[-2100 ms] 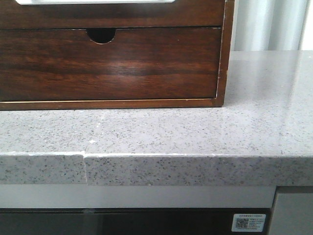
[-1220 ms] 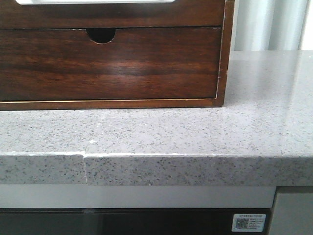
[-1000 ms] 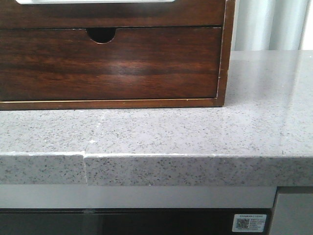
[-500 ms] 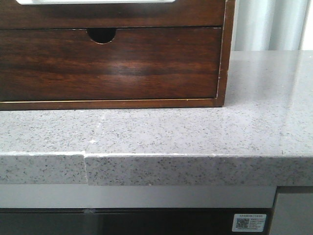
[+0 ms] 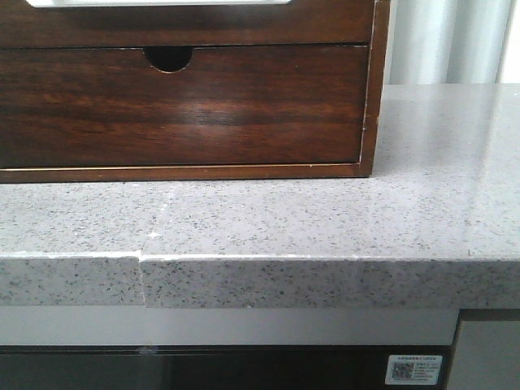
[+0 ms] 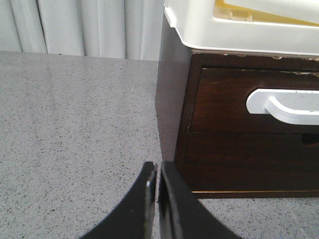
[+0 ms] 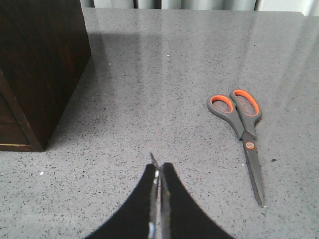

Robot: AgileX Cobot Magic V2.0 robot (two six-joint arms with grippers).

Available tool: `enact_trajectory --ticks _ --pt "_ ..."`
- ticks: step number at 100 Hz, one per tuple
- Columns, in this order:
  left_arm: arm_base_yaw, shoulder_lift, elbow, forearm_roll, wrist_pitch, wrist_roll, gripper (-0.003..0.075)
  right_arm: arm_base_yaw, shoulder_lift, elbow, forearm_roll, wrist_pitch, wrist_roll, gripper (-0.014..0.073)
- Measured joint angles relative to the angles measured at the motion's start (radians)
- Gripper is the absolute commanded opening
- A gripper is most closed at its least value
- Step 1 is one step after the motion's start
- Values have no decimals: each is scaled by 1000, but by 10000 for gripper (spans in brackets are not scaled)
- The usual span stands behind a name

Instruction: Put scissors in drawer with both arms

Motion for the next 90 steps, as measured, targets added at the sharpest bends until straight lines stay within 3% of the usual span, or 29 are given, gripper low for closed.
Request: enact_trajectory --ticks 31,36,41,46,56,63,70,90 --pt "0 0 0 -1 1 0 -20 0 0 -2 0 3 0 -67" --pt "2 0 0 2 1 0 -12 0 0 -2 0 3 0 -31" --pt "4 0 0 9 1 0 39 0 0 -2 0 5 0 39" --pt "6 0 0 24 1 0 138 0 0 -2 -2 5 0 141" --pt "6 0 0 50 -1 0 440 0 0 -2 -14 5 0 388" --pt "6 0 0 59 -3 0 575 0 0 -2 -23 5 0 514" --pt "6 0 0 59 -5 0 615 0 0 -2 -29 1 0 568" --pt "6 0 0 48 -5 0 568 0 0 -2 -33 -1 0 568"
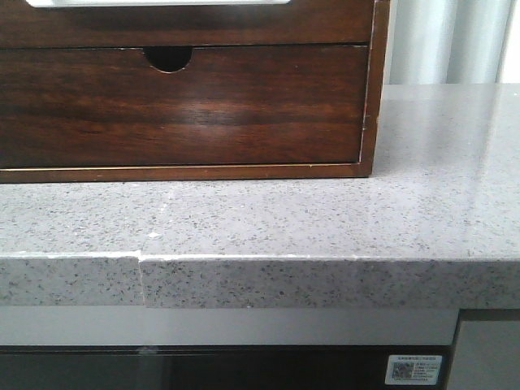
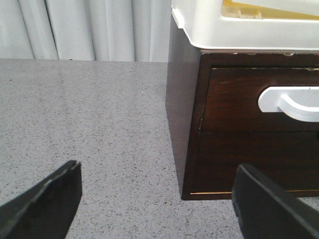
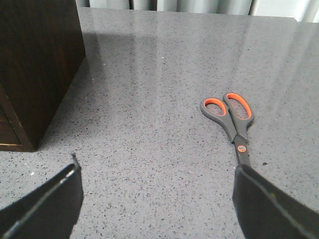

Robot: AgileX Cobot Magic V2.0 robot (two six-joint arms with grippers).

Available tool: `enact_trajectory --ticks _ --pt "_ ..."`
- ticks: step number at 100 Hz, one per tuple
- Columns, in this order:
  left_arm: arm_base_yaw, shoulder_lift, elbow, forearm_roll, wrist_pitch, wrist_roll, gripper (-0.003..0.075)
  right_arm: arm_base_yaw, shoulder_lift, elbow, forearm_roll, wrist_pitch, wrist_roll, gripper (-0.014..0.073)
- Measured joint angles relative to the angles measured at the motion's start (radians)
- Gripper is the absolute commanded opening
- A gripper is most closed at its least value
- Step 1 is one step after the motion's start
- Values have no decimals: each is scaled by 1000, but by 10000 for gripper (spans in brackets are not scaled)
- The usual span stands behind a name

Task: Put scissors in drawer with both arms
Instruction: 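Hook the left gripper under the white drawer handle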

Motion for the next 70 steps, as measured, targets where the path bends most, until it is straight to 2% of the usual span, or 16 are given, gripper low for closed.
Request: enact_trajectory --ticks 15,44,58,70 --pt "0 0 0 -83 -7 0 524 0 0 0 0 -1 0 568" --pt "0 69 0 -677 -36 -2 464 0 0 0 42 -1 0 568" --pt "0 159 0 -840 -51 9 436 0 0 0 45 -1 0 568" --pt "0 244 0 -979 -55 97 412 0 0 0 46 -1 0 568"
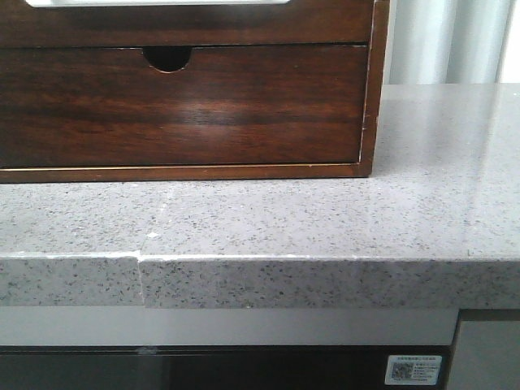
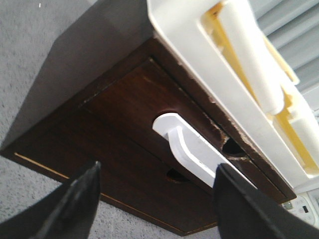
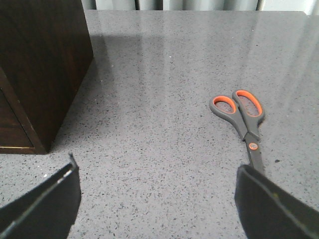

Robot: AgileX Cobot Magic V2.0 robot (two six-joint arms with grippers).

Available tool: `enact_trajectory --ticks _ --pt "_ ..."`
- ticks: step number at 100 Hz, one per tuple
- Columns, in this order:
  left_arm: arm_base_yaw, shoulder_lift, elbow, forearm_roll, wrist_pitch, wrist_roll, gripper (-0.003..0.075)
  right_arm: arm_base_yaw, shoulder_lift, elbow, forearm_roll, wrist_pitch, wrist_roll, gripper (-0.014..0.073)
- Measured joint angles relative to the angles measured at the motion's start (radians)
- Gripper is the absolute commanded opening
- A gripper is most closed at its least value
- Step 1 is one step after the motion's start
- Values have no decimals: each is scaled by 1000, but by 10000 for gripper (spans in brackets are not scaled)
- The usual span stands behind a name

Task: Put scissors in drawer with both arms
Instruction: 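Hook the left gripper under the white drawer handle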

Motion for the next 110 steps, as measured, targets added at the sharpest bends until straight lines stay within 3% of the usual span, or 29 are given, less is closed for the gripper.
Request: enact_trajectory --ticks 18,46,73,110 --pt "0 132 0 -295 28 228 398 0 0 0 2 0 0 568" --pt "0 324 -2 -703 179 635 398 0 0 0 2 0 0 568" --pt "0 490 -70 -739 328 745 398 0 0 0 2 -2 0 568" --pt "0 648 -183 -739 451 757 370 0 0 0 2 -2 0 568"
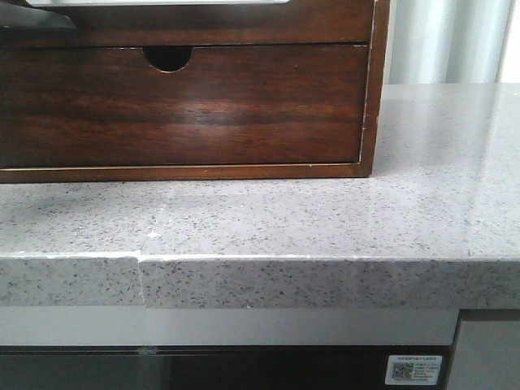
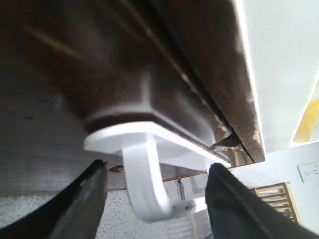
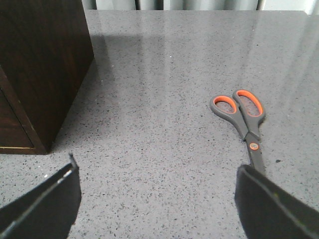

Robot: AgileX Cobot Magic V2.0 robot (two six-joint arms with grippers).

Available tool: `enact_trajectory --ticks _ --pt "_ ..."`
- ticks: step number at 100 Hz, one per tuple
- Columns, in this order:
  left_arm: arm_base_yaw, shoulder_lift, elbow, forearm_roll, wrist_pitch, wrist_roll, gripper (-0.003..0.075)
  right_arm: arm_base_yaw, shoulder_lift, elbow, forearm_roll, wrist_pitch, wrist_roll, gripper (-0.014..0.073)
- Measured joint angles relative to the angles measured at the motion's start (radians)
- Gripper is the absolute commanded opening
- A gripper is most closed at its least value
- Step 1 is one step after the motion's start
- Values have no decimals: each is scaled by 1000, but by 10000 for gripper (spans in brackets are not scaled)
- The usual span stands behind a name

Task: Put scissors in drawer with both arms
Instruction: 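Hook the left gripper under the white drawer handle, then pull the drawer open toward the robot with the left gripper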

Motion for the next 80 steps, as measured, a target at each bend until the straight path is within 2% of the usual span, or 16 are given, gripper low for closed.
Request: enact_trajectory --ticks 26,41,80 --pt "0 24 -7 -3 42 0 171 0 0 0 0 0 0 568" --pt "0 28 -7 -19 52 -31 88 0 0 0 0 0 0 568" --pt "30 19 16 -27 112 -79 -12 0 0 0 0 0 0 568"
